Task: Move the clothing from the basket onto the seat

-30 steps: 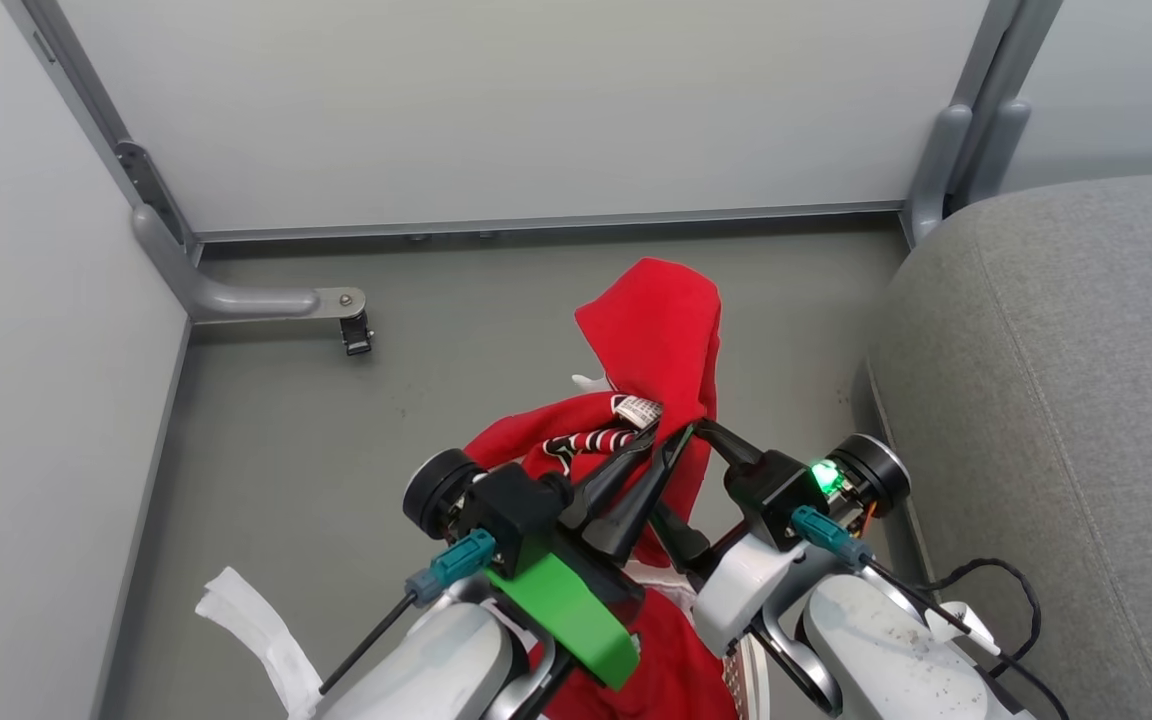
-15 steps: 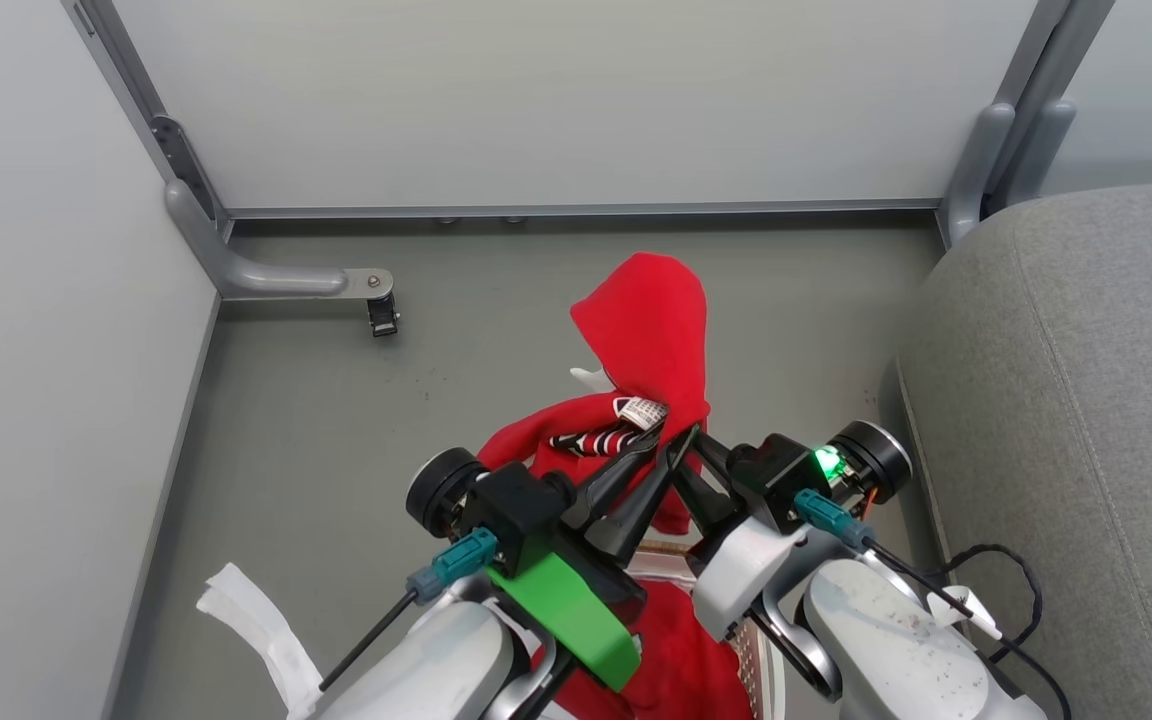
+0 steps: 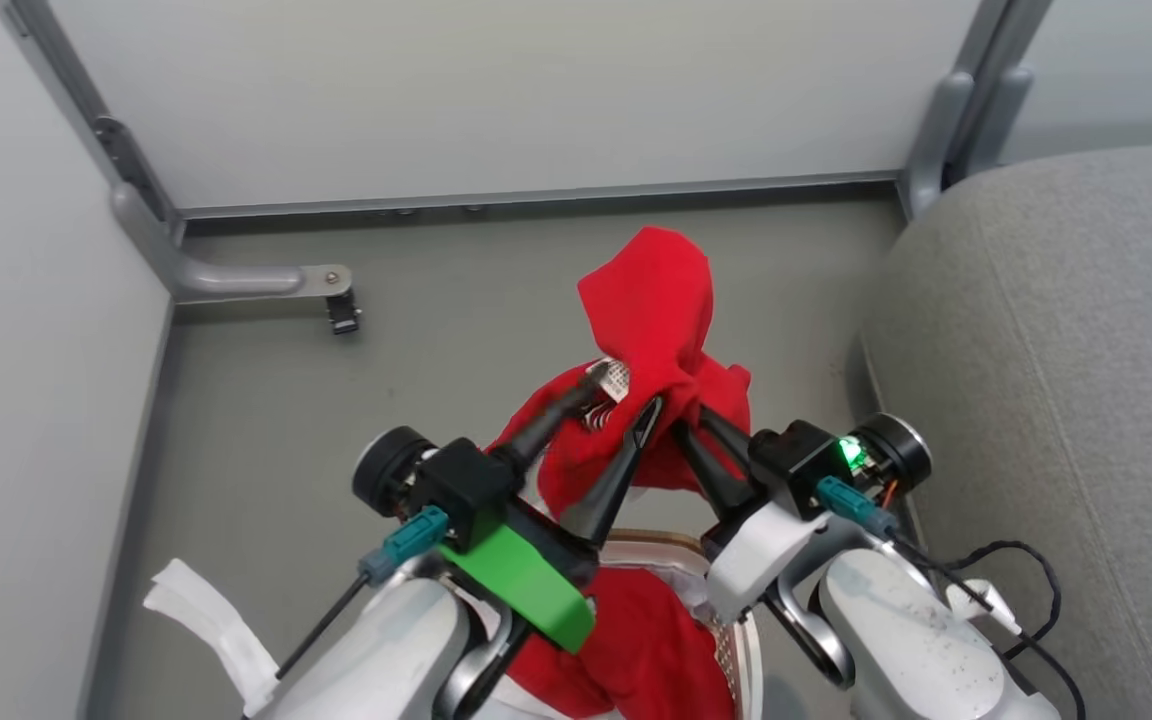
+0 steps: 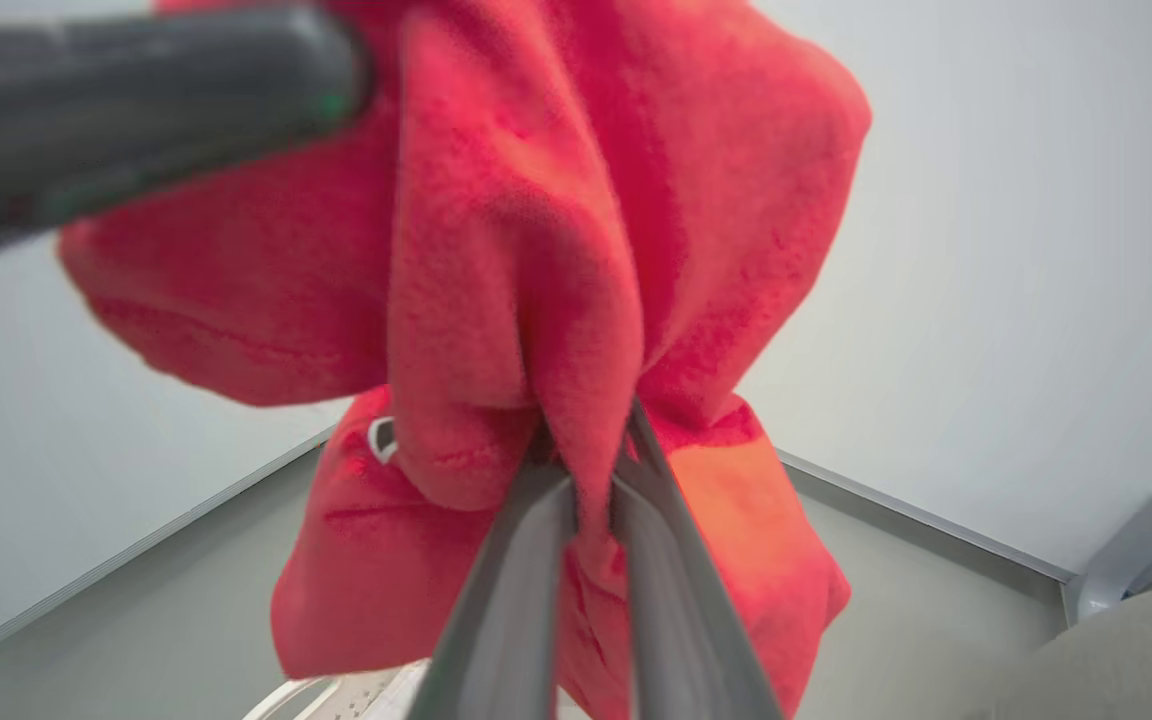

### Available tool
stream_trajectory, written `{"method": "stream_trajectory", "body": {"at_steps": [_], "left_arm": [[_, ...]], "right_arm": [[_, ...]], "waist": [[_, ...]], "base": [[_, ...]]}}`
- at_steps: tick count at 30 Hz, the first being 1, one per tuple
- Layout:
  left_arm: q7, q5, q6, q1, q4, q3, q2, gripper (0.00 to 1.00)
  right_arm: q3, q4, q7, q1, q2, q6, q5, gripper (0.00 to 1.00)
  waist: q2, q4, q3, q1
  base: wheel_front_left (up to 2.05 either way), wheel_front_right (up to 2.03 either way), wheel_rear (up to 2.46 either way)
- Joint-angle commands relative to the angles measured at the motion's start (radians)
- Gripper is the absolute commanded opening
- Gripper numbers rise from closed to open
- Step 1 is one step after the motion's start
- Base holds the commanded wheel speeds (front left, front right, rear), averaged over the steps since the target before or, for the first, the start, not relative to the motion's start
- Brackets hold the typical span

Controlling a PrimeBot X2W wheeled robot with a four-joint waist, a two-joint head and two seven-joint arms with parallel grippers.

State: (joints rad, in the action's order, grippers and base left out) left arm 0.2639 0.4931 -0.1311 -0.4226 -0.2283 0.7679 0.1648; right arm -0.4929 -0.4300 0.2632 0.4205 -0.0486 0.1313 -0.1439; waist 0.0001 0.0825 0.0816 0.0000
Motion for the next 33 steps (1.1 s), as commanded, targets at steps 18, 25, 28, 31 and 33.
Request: {"method": "stream_trajectory", "body": {"at_steps": [18,25,28,31,33], "left_arm": [[0.001,-0.039,0.001,0.028,-0.011,-0.038,0.052,1.00],[0.000,-0.030,0.001,0.021,-0.011,-0.011,0.082,1.00],[0.001,-0.022,0.001,0.010,-0.009,-0.002,0.114,1.00],[0.000,-0.016,0.001,-0.009,0.000,0.007,0.146,1.00],[0.000,-0.013,0.001,-0.018,0.011,0.012,0.175,1.00]], "right_arm": [[0.142,0.097,0.002,-0.058,-0.002,-0.001,0.062,0.00],[0.255,0.109,0.002,0.008,-0.002,-0.001,0.133,0.00],[0.308,0.095,0.002,0.068,-0.003,-0.001,0.198,0.00],[0.370,0.082,0.002,0.149,-0.005,-0.001,0.255,0.00],[0.415,0.062,0.002,0.220,-0.013,-0.001,0.287,0.00]], "waist": [[-0.0001,-0.457,0.112,0.0000],[-0.0001,-0.476,0.182,0.0000],[-0.0001,-0.457,0.225,0.0000],[-0.0001,-0.431,0.274,0.0000],[-0.0001,-0.412,0.312,0.0000]], "base": [[0.00,0.00,0.00],[0.00,0.00,0.00],[0.00,0.00,0.00],[0.00,0.00,0.00],[0.00,0.00,0.00]]}}
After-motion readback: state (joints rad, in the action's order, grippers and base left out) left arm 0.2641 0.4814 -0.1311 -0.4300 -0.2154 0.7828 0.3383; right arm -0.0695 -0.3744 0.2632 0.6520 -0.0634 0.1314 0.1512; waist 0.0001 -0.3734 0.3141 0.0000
